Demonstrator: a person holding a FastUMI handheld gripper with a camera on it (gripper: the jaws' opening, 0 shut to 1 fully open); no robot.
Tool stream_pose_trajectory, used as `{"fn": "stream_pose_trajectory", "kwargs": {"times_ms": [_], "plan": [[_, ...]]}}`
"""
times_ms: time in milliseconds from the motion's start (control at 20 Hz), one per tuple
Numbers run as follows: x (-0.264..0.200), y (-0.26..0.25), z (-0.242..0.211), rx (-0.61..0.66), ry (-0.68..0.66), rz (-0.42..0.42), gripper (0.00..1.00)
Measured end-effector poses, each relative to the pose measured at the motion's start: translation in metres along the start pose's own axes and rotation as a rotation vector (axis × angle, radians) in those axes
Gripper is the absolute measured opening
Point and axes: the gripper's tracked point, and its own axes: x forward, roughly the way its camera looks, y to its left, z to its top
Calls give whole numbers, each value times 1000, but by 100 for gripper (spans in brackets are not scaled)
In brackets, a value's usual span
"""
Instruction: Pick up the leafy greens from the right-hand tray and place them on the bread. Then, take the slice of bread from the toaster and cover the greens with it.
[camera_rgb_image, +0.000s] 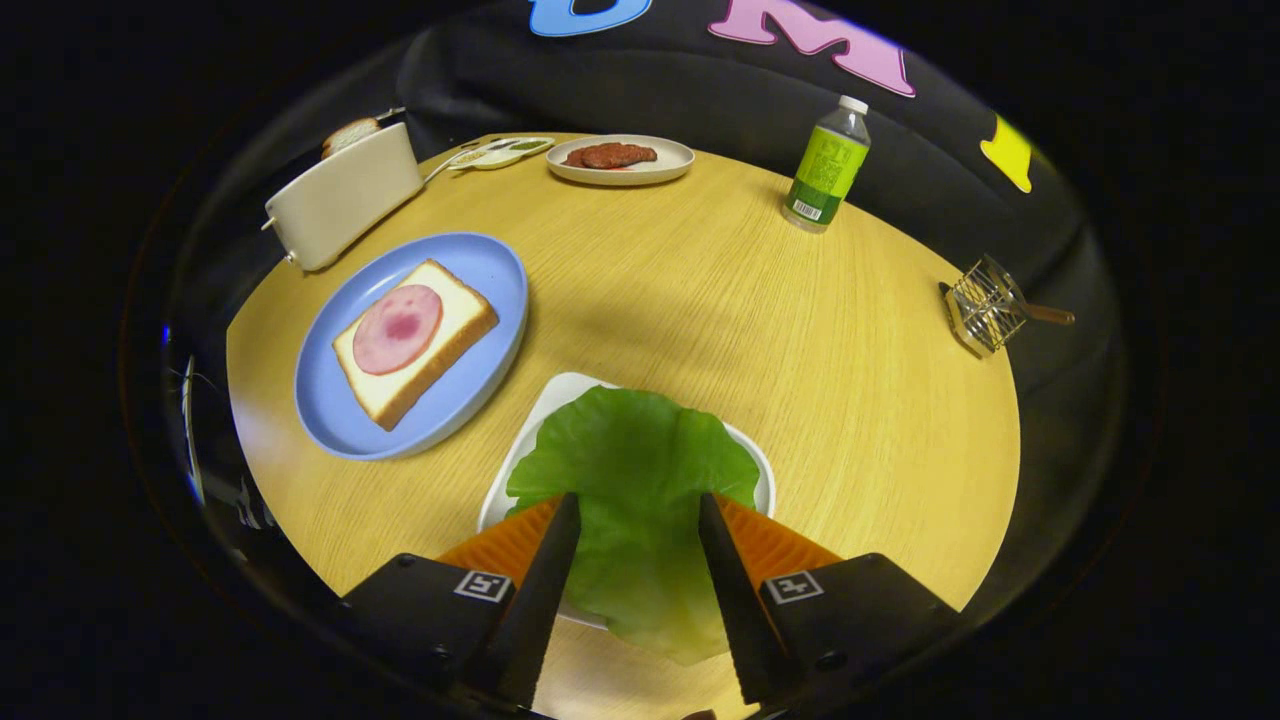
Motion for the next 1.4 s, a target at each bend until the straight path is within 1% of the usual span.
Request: {"fn": "stream_pose_trajectory", "kwargs": {"times_ms": [50, 100, 250, 300, 350, 500, 700, 850, 1050, 1250, 1400], "plan": [[1, 1, -4, 34, 20, 11, 71], [5, -1, -2, 46, 12, 4, 69], [2, -2, -4, 93, 21, -2, 34], [3, -2, -4, 105, 22, -4, 19], [2, -2, -4, 111, 26, -10, 10], [-4, 0, 0, 127, 14, -16, 9], [-27, -3, 11, 164, -32, -39, 9], [-47, -3, 19, 161, -65, -59, 9], [-76, 9, 38, 139, -115, -58, 9], [-99, 38, 68, 110, -169, -22, 9], [-105, 69, 92, 83, -193, 19, 9]]}}
